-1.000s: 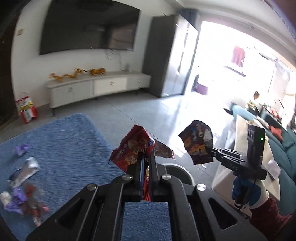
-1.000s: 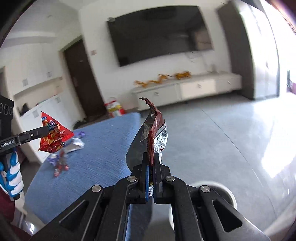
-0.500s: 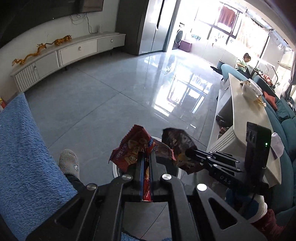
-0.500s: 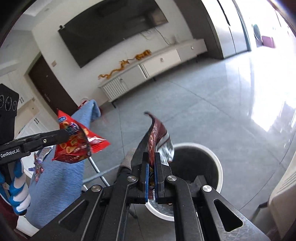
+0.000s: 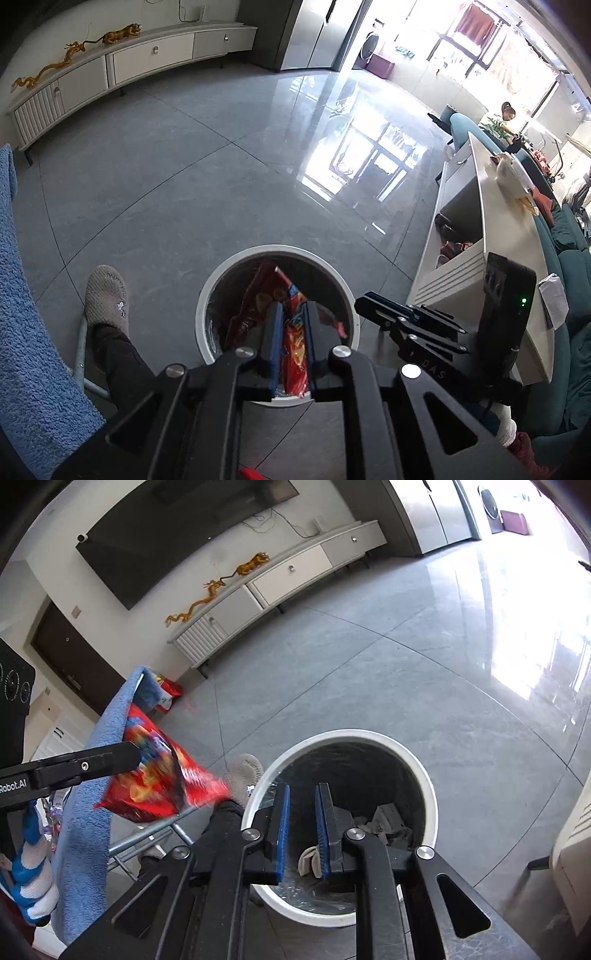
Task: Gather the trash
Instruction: 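Open the left gripper over the bin to drop the red wrapper, then move both tools back over the trash on the rug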
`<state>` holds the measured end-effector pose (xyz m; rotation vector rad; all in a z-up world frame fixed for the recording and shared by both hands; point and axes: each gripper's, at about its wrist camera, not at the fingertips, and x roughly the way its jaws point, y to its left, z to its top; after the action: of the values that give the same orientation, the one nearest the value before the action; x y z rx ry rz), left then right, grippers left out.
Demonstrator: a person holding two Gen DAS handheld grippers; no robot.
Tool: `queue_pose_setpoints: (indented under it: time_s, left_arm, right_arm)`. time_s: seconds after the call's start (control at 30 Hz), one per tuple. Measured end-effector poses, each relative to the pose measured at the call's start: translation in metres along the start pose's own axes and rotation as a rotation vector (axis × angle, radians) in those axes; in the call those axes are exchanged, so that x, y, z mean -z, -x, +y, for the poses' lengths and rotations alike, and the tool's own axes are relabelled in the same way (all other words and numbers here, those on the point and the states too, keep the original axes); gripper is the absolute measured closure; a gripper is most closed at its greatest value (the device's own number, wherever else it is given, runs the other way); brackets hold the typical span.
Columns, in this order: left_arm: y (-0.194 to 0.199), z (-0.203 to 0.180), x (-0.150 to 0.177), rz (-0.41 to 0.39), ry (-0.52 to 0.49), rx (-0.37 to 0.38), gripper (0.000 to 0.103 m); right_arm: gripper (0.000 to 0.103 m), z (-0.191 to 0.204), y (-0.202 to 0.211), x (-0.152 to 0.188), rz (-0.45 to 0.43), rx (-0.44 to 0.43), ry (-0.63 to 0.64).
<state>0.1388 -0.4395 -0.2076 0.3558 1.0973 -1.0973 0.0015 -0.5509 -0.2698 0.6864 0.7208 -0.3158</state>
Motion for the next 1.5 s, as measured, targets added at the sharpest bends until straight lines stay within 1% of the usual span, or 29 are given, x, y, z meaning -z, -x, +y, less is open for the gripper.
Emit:
queue_pose_setpoints:
  time_s: [0.03,0.07,0.1,0.13,0.27,0.37,0.47,0.57,0.63,0.7,0.8,0.93,1.03,1.23,1.3,1.33,1.37,1.43,1.5]
  left_arm:
    - [-0.001,0.001,0.000,0.001,0.003,0.001,0.076]
    - [0.000,0.002,0.001,-0.001,0.006,0.003,0.068]
    - [0.000,0.003,0.000,-0.004,0.008,0.006,0.066]
    - [-0.001,0.001,0.000,-0.005,0.009,0.008,0.066]
    - [0.007,0.002,0.001,-0.016,0.015,0.018,0.066]
    - [0.020,0.002,0.002,-0.055,0.015,0.009,0.066]
    - [0.040,0.005,0.006,-0.112,0.027,0.000,0.066]
    - [0.061,0.005,0.009,-0.171,0.022,-0.013,0.066]
    - [0.077,0.004,0.012,-0.184,0.006,-0.020,0.066]
    - [0.090,0.003,0.017,-0.182,-0.005,-0.023,0.066]
    - [0.114,0.005,0.029,-0.212,-0.009,-0.029,0.066]
    - [0.154,0.019,0.050,-0.262,0.013,-0.056,0.065]
    - [0.189,0.035,0.069,-0.314,0.038,-0.091,0.065]
    - [0.257,0.073,0.114,-0.426,0.128,-0.165,0.065]
    - [0.278,0.087,0.132,-0.467,0.163,-0.194,0.058]
    - [0.289,0.095,0.144,-0.491,0.185,-0.215,0.051]
    - [0.298,0.102,0.153,-0.511,0.205,-0.233,0.047]
    - [0.317,0.119,0.176,-0.549,0.249,-0.257,0.047]
    - [0.330,0.134,0.195,-0.571,0.296,-0.269,0.047]
  right_arm:
    - [0.085,-0.001,0.002,0.001,-0.003,0.010,0.002]
    - [0.084,-0.003,0.005,0.001,-0.008,0.024,0.004]
    - [0.082,-0.003,0.008,0.001,-0.012,0.032,0.005]
    - [0.080,-0.004,0.012,0.001,-0.018,0.043,0.005]
    - [0.079,-0.003,0.025,0.001,-0.039,0.072,0.008]
    - [0.078,0.001,0.035,0.000,-0.053,0.085,0.021]
    - [0.076,0.011,0.047,-0.003,-0.078,0.099,0.045]
    - [0.074,0.020,0.058,-0.005,-0.108,0.095,0.061]
    - [0.072,0.031,0.068,-0.008,-0.130,0.085,0.079]
    - [0.070,0.043,0.078,-0.011,-0.150,0.076,0.102]
    - [0.067,0.064,0.093,-0.014,-0.179,0.054,0.142]
    - [0.066,0.092,0.112,-0.019,-0.214,0.019,0.196]
    - [0.065,0.122,0.123,-0.021,-0.240,-0.016,0.247]
    - [0.064,0.183,0.135,-0.019,-0.254,-0.107,0.345]
    - [0.064,0.205,0.138,-0.017,-0.252,-0.133,0.389]
    - [0.063,0.215,0.140,-0.014,-0.251,-0.145,0.408]
    - [0.063,0.226,0.142,-0.013,-0.250,-0.160,0.428]
    - [0.061,0.243,0.148,-0.010,-0.248,-0.189,0.461]
    - [0.059,0.259,0.152,-0.008,-0.245,-0.207,0.498]
